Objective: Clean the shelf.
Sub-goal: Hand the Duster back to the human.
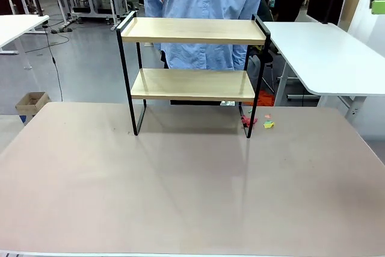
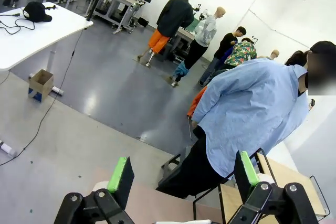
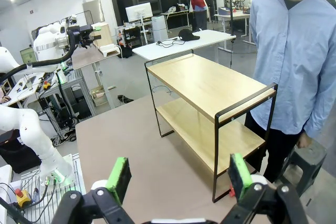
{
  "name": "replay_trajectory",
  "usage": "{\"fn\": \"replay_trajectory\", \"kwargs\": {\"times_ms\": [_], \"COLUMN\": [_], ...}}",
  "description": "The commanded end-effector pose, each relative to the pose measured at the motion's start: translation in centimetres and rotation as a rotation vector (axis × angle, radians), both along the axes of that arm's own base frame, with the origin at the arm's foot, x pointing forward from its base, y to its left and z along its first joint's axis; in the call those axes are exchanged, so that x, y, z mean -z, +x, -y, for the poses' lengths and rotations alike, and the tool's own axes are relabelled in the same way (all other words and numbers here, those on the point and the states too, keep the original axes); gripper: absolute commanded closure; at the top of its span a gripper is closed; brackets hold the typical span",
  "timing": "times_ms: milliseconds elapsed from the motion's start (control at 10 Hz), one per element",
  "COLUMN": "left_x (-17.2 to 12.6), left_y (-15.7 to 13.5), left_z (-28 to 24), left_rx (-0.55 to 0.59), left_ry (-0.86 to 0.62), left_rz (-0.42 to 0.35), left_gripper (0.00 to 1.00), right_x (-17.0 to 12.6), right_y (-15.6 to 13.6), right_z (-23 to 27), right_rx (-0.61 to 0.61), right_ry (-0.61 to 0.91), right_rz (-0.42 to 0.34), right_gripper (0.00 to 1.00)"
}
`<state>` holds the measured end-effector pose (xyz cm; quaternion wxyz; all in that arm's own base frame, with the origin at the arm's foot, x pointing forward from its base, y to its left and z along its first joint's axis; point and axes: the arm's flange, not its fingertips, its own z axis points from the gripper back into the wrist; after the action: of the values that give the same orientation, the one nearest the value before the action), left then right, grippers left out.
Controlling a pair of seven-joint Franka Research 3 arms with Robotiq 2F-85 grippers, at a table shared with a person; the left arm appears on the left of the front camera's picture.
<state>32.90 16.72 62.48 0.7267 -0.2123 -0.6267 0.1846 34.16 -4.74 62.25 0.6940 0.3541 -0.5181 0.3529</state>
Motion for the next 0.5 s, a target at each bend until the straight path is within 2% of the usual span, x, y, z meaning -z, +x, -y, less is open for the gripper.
{"fn": "replay_trajectory", "kwargs": {"times_ms": [0, 400], "left_x": [0.11, 0.11], "left_y": [0.0, 0.0], "left_z": [0.12, 0.12], "left_rx": [-0.007, -0.007], "left_ry": [-0.007, -0.007], "left_rz": [0.005, 0.005], "left_gripper": [0.0, 0.0], "right_x": [-0.22, -0.22], "right_y": [0.01, 0.01], "right_z": [0.04, 0.04], "right_rx": [-0.002, -0.002], "right_ry": [-0.003, -0.003], "right_rz": [-0.002, -0.002], "right_gripper": [0.0, 0.0]}}
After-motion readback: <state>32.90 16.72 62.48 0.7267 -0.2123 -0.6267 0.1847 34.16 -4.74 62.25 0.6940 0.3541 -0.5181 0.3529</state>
